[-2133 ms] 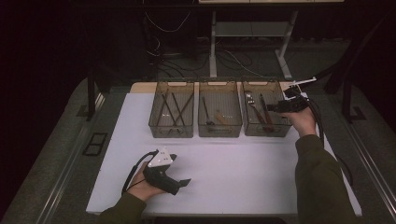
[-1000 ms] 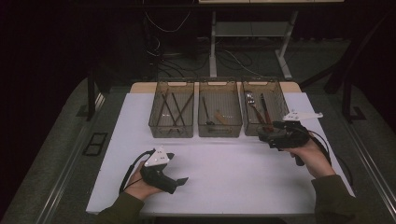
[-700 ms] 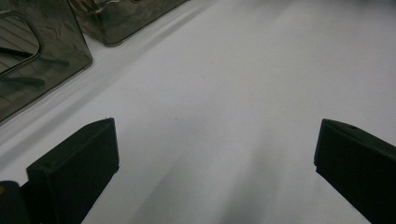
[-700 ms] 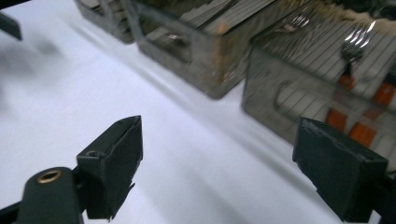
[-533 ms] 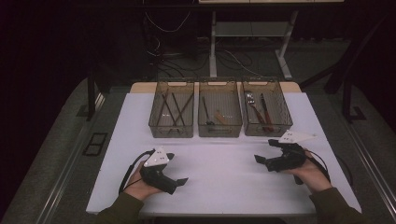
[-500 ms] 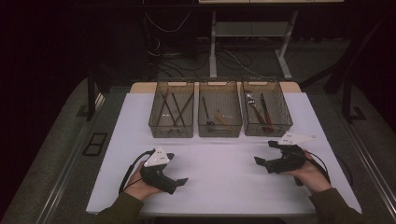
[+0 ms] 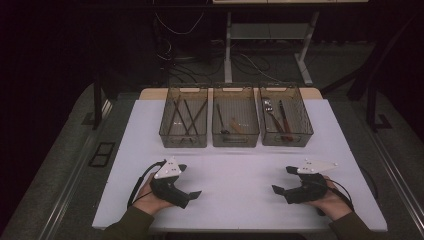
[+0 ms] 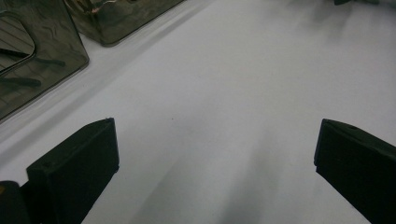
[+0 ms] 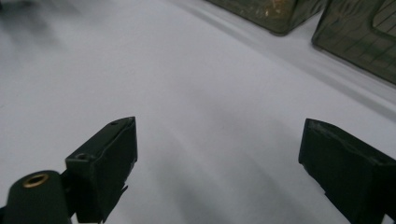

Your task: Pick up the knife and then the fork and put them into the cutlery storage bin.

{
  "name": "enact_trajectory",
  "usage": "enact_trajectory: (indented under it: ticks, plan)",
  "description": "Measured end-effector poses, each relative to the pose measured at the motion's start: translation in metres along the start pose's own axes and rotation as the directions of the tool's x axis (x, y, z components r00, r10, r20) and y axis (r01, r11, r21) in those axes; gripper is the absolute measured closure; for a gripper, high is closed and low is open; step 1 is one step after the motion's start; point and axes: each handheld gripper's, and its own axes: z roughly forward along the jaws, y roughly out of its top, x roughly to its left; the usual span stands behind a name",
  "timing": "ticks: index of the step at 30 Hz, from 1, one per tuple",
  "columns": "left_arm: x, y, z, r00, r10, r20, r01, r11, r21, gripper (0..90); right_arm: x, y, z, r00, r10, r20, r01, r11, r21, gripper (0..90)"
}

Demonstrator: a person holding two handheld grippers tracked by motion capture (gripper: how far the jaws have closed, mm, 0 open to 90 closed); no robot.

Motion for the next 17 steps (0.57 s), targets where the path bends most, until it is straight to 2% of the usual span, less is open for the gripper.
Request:
enact_trajectory:
  ticks: [1, 17]
  plan:
    - [0.0, 0.0, 0.0, 1.0, 0.001, 0.001, -0.001, 1.0, 0.001, 0.0, 0.0, -0.001, -0.001, 0.9999, -0.012, 0.001, 0.012, 1.0, 0.004, 11.8]
    - [0.0, 0.0, 0.0, 1.0, 0.001, 0.01, -0.001, 1.0, -0.003, 0.0, -0.005, -0.009, -0.012, 0.9999, -0.008, -0.01, 0.008, 1.0, -0.015, 11.8]
